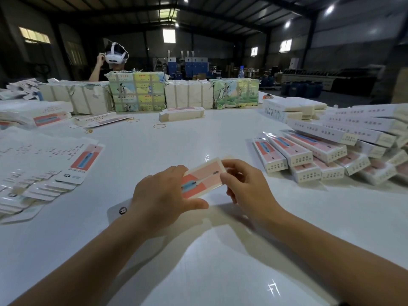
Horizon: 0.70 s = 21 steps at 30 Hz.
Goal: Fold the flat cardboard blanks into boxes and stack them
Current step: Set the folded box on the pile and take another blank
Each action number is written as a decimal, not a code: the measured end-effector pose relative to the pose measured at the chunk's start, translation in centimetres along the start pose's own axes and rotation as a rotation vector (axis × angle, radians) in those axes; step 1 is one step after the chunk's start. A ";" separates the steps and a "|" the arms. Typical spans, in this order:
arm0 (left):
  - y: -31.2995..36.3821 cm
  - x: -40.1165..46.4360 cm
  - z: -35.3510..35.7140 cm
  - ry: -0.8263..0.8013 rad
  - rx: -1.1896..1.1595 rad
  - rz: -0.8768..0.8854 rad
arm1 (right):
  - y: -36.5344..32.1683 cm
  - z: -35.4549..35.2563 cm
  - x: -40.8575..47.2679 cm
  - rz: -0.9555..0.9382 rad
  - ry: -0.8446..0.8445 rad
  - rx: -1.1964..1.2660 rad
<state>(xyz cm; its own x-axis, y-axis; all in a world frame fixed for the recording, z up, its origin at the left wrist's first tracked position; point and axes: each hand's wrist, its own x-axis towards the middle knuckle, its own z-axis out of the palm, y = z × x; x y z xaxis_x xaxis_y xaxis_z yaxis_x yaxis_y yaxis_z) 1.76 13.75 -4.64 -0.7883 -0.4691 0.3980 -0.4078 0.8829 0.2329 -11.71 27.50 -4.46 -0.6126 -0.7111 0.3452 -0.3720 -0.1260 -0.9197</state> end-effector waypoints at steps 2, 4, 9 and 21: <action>0.3 0.0 0.2 0.030 0.024 0.001 | 0.0 0.2 0.1 -0.004 0.008 -0.016; 0.9 0.0 0.3 0.056 0.065 0.000 | 0.1 0.3 0.2 -0.004 0.027 -0.071; 2.0 0.1 0.5 0.077 0.071 -0.055 | -0.4 0.1 0.4 0.001 0.090 -0.100; 2.6 0.3 0.4 0.004 -0.060 -0.046 | -0.3 0.0 1.2 0.240 0.110 0.648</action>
<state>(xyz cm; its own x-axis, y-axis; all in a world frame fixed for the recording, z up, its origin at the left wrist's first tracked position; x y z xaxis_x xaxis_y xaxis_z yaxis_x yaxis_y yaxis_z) 0.33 15.93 -4.23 -0.7674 -0.5094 0.3894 -0.4150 0.8575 0.3041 -12.37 26.71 -3.79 -0.7053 -0.7012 0.1044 0.2520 -0.3856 -0.8876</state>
